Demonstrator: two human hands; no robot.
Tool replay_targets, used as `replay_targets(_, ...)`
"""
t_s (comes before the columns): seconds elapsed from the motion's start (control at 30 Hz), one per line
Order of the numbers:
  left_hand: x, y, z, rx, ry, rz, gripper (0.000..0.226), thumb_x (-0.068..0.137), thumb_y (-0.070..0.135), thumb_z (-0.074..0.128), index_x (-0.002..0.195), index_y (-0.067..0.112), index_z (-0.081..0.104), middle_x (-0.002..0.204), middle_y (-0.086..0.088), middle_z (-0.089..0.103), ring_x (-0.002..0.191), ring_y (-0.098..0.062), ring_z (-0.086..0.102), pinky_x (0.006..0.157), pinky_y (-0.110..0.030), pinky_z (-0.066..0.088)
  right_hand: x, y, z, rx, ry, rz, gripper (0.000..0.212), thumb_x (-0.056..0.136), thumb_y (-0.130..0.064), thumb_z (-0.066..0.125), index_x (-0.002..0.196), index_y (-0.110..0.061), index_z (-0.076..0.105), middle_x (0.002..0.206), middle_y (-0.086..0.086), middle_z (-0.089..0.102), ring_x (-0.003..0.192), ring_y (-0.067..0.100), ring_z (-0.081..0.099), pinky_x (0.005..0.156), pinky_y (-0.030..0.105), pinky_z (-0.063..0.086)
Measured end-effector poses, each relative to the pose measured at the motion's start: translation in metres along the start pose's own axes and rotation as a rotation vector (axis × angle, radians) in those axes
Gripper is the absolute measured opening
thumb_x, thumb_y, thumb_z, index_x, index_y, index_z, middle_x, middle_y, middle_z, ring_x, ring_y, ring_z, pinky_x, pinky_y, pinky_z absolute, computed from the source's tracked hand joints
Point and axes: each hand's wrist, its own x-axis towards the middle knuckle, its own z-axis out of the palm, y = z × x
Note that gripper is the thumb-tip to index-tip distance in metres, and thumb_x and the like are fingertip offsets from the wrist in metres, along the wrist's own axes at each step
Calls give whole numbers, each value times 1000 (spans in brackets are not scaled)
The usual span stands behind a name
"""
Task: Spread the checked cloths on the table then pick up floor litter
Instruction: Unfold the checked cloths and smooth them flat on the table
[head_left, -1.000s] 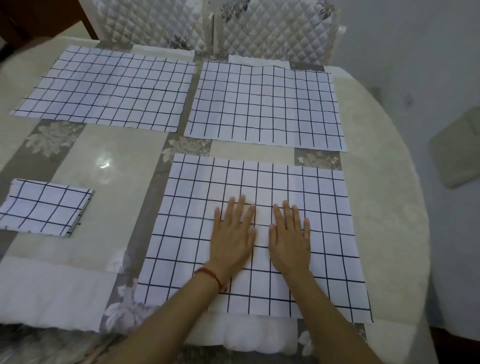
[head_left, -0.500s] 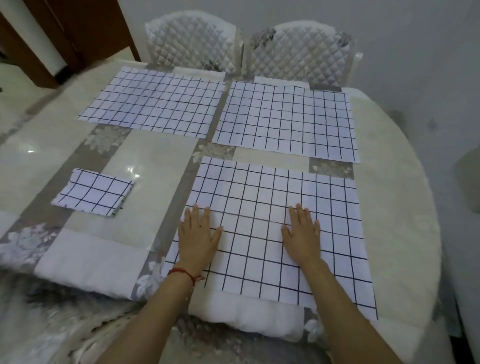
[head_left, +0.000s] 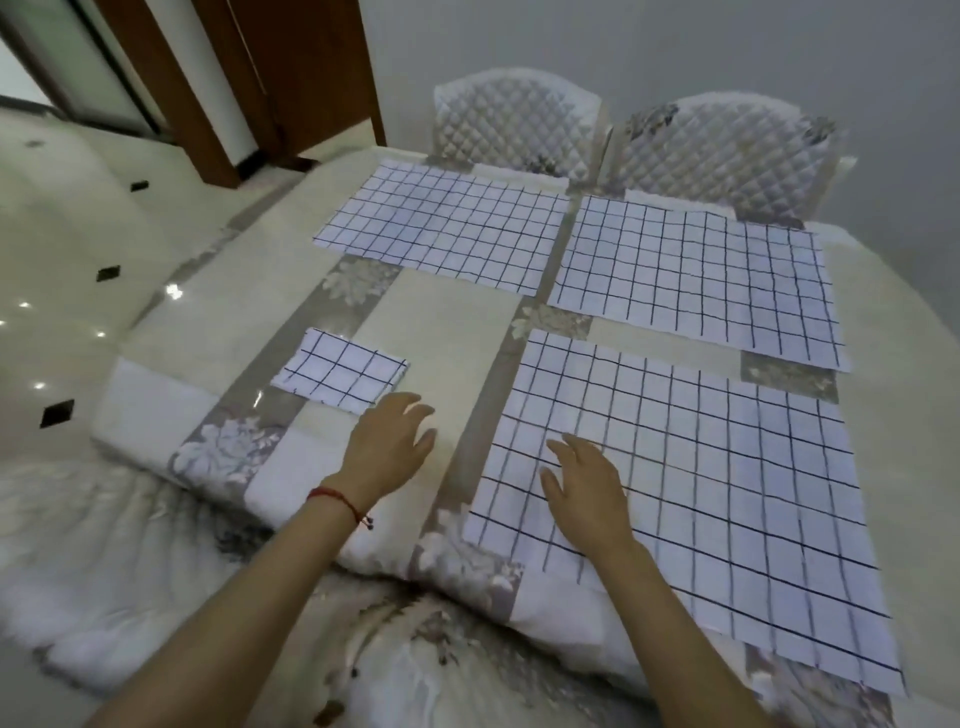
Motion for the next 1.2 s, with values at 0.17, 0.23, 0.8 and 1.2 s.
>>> replay_targets(0.17,32,-96,-18,-8,-53,-118,39,90,22,54,125,6,55,136,-14,50,130,-30,40,103,-41,36,42,-67,36,36,-15,75,41,95,-26,39,129,-5,48,135,15,47,126,29,43,109,42,33)
replay_targets(0.23,42,-129,-21,-5,-62,-138,42,88,21,57,127,5,53,138,-18,48,131,-32,40,105,-41,34,58,-97,53,45,-24,91,39,96,-25,40,130,-7,47,134,15,47,125,30,43,108,42,34)
replay_targets(0.8,152,-215,-19,-305,-147,-253,47,83,21,63,127,7,51,131,-18,51,123,-34,44,102,-40,40,140,-185,138,-147,-56,162,49,100,-30,26,147,-20,18,159,2,7,147,17,2,118,34,1)
replay_targets(1.2,142,-222,-59,-502,-107,-138,20,80,13,67,64,4,58,66,-10,47,67,-19,43,62,-28,32,134,-190,129,428,141,257,51,95,-24,45,143,-15,28,146,4,39,136,21,34,114,29,22)
